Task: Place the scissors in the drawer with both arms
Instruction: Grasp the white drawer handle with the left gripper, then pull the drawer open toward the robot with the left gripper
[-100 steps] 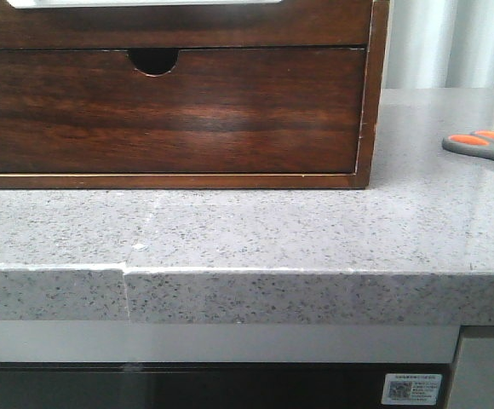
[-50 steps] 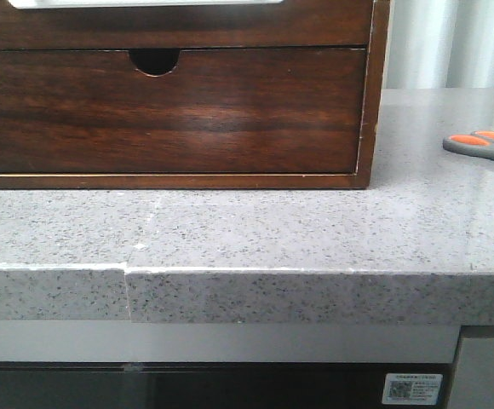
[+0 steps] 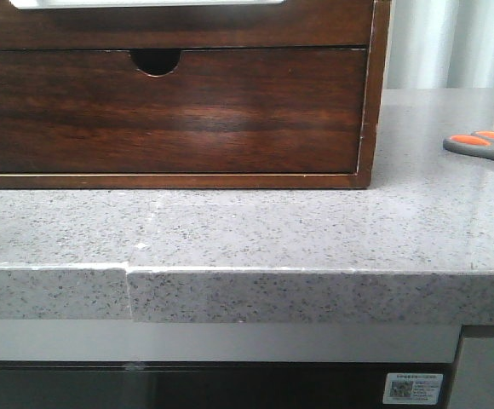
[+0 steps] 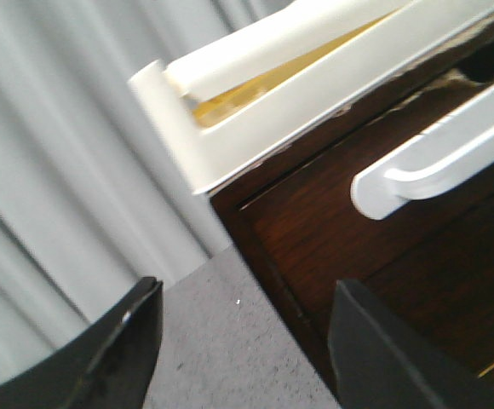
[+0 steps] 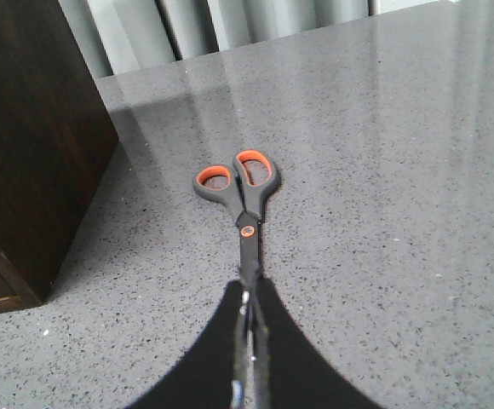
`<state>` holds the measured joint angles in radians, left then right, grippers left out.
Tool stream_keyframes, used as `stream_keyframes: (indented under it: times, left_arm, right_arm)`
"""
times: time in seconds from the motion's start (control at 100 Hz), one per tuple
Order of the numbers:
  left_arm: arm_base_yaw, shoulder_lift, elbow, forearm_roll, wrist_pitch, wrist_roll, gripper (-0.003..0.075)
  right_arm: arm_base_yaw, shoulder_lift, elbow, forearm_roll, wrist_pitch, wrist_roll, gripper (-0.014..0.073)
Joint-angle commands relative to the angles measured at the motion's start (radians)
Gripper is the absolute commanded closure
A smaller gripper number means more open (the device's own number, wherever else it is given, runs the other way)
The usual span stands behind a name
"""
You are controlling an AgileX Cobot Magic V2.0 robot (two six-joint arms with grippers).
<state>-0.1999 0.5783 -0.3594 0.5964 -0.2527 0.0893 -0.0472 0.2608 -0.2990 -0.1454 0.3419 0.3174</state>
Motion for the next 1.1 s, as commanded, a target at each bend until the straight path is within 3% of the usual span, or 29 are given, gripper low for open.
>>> stream_keyframes:
  times: [0.0,0.1,0.22,0.41,0.62,1.09]
  left_arm:
    - [-0.055,0.068,-0.063,0.129,-0.101,-0.005,0.0321]
    - [-0.117,0.136,-0.103,0.298,-0.099,-0.005,0.0322]
    - [-0.185,0.222,-0.156,0.394,-0.084,-0.005,0.0322]
    - [-0.265,0.353,-0.248,0.494,-0.036,-0.005,0.0322]
    - [-0.285,0.453,-0.325,0.498,-0.033,-0.003,0.0326]
    - [-0.285,0.537,-0.365,0.598,0.069,-0.003,0.0532]
  right_arm:
    - [0.001,0.018,-0.026,-0.006,-0.076,-0.001,0.0655]
    - [0.001,0.018,-0.026,-0.006,-0.076,-0.001,0.0655]
    - [0.001,0.018,-0.026,-0.006,-0.076,-0.001,0.0655]
    - [0.001,0.018,-0.026,-0.006,-0.076,-0.001,0.0655]
    - [0.001,0.018,-0.026,-0.006,-0.076,-0.001,0.0655]
    - [0.001,0.018,-0.026,-0.006,-0.076,-0.001,0.0655]
